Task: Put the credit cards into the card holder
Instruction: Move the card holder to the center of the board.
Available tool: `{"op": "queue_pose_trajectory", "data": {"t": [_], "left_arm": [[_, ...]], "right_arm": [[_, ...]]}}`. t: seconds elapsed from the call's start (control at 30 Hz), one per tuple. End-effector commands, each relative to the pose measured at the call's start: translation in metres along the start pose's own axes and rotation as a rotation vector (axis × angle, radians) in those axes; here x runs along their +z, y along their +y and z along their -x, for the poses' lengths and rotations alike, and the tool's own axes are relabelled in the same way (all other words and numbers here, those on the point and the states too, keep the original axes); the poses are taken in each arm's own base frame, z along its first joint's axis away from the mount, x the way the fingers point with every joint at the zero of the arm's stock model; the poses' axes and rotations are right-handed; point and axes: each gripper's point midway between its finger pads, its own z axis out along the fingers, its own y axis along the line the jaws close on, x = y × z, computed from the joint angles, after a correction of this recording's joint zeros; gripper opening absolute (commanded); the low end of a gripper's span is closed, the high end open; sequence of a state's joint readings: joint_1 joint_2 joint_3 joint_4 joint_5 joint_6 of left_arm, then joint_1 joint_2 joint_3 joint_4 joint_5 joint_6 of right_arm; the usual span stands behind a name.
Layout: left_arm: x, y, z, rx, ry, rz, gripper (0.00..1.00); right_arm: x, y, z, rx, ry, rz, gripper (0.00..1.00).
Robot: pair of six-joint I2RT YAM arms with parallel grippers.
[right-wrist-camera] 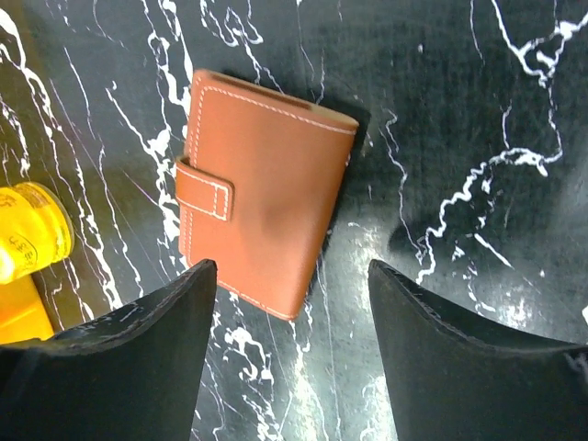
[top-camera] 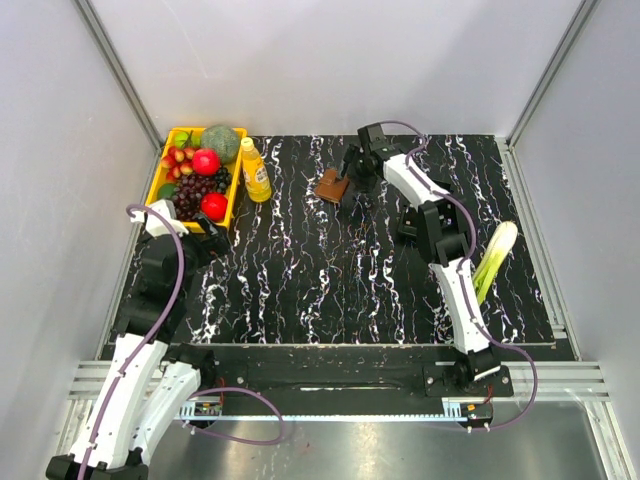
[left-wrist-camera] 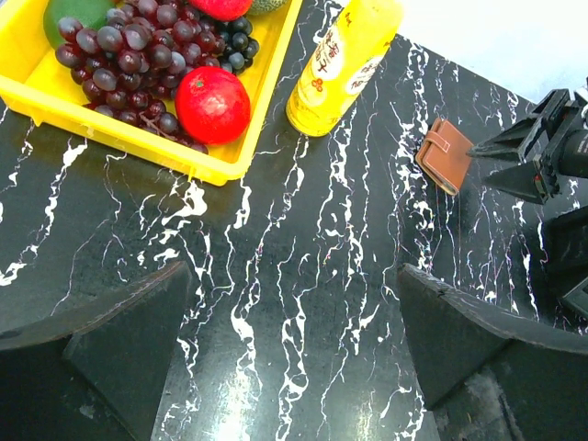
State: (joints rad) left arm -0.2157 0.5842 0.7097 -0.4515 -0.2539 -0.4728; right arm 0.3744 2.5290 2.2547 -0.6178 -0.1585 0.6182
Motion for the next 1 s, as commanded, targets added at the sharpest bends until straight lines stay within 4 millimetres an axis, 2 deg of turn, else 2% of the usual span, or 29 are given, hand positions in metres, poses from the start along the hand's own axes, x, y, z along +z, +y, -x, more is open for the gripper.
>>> {"op": "queue_pose_trajectory", "data": {"t": [0.0,0.2,0.3,0.37,0.43,0.57,0.6,0.63,0.73,0.87,0.97], "left_arm": [[0.005,-0.005,-0.001,-0.020,-0.001,-0.016,0.99],[0.005,-0.004,0.001,-0.013,-0.006,-0.010,0.99],[0.004,-0.002,0.001,-0.017,-0.011,-0.006,0.99],[0.004,-0.002,0.002,-0.015,-0.011,-0.006,0.99],[0.004,-0.003,0.000,-0.010,-0.005,-0.011,0.99],[0.004,-0.007,-0.002,0.022,0.020,-0.029,0.99],[0.004,-0.007,-0.002,0.027,0.026,-0.031,0.99],[0.004,-0.008,-0.003,0.031,0.031,-0.037,0.99],[0.004,-0.013,-0.007,0.031,0.047,-0.064,0.99],[0.006,-0.026,-0.016,0.005,0.073,-0.139,0.99],[0.010,-0.036,-0.038,-0.042,0.136,-0.199,0.99]], "right_arm": [[0.010,0.008,-0.007,-0.049,-0.007,-0.027,0.72],[0.026,-0.012,-0.022,-0.082,0.006,-0.138,0.65],[0.034,-0.016,-0.030,-0.088,0.027,-0.141,0.58],[0.039,-0.014,-0.036,-0.089,0.049,-0.121,0.46],[0.043,-0.016,-0.038,-0.084,0.054,-0.117,0.40],[0.040,-0.010,-0.038,-0.092,0.054,-0.090,0.22],[0.038,-0.005,-0.036,-0.099,0.051,-0.068,0.10],[0.034,-0.002,-0.035,-0.101,0.047,-0.055,0.02],[0.011,0.019,-0.035,-0.124,0.044,0.044,0.00],[-0.033,0.045,-0.038,-0.128,-0.005,0.202,0.00],[-0.060,0.034,-0.067,-0.124,0.024,0.236,0.00]]}}
